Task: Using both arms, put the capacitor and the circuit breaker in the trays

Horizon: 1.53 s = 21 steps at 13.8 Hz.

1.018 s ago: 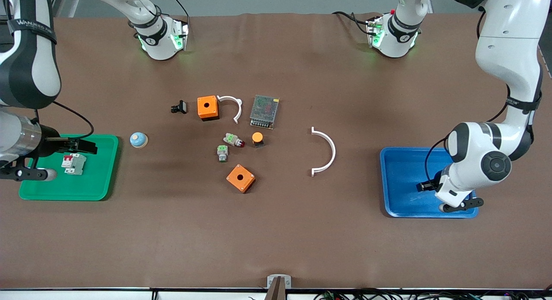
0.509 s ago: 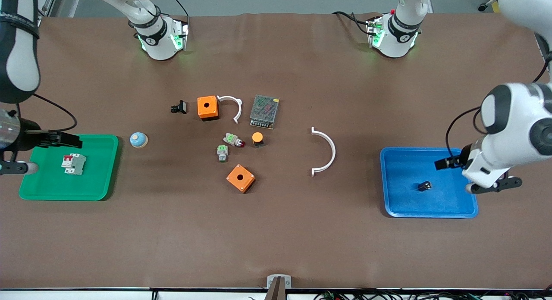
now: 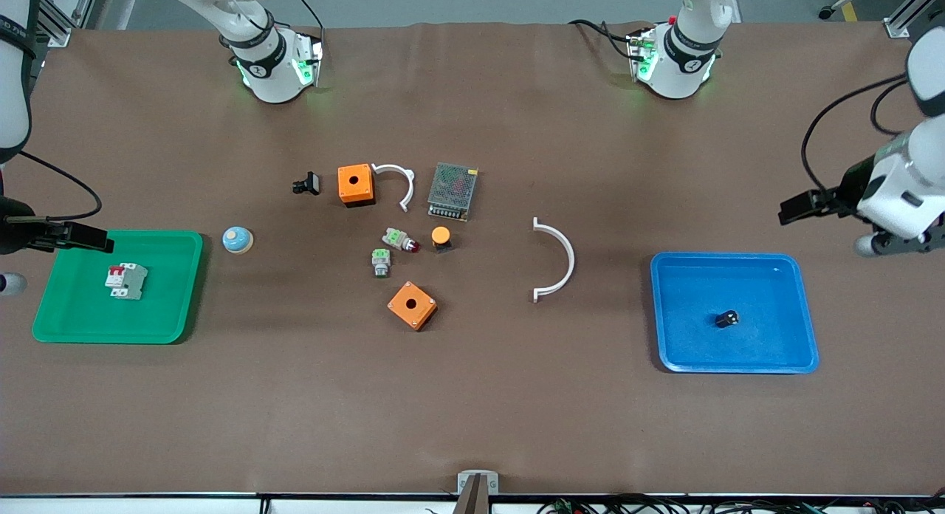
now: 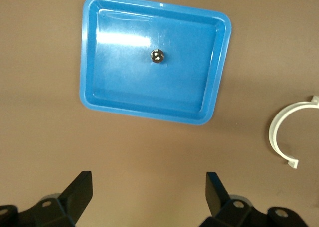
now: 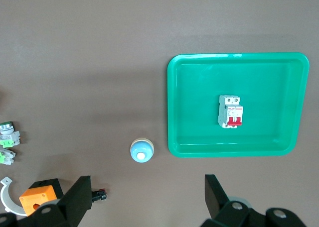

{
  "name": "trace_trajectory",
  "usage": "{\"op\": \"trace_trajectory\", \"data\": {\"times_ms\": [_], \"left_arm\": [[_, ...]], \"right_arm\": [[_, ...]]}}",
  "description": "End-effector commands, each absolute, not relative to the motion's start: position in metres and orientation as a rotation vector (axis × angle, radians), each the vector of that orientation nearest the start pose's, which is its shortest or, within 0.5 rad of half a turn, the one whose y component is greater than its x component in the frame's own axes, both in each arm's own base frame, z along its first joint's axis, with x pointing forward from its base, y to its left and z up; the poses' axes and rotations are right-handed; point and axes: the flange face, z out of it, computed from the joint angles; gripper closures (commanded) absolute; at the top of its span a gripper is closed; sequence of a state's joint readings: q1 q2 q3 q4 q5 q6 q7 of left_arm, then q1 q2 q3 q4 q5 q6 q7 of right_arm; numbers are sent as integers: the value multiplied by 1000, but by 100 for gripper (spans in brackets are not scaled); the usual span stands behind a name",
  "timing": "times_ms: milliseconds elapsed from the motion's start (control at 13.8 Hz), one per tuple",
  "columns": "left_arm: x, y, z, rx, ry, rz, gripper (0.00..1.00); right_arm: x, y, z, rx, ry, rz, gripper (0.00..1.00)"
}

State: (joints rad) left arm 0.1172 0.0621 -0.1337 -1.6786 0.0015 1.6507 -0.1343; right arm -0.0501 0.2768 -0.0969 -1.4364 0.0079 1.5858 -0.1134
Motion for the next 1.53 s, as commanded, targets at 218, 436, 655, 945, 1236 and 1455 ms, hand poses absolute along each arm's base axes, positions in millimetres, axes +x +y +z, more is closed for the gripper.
{"op": "trace_trajectory", "data": {"times_ms": [218,436,655,945,1236,1455], "left_arm": [[553,-6,618,-3153,-137,91,0],[551,-6,631,-3153,-106,59,0],[554,-4,643,-3159,-90,18,0],[555,-11,644,-3161,-88,13,0],[555,-8,644,-3163,-95,16,0],[555,-11,643,-3164,-88,26,0]], "right_arm": [[615,-63,548,-3139,6,189,0],[593,-60,563,-3134,-3,193,0],[570,-58,579,-3128,-9,191,0],[536,-56,597,-3125,-15,155,0],[523,-54,617,-3126,-32,107,0],[522,-53,622,-3128,-39,78,0]]}}
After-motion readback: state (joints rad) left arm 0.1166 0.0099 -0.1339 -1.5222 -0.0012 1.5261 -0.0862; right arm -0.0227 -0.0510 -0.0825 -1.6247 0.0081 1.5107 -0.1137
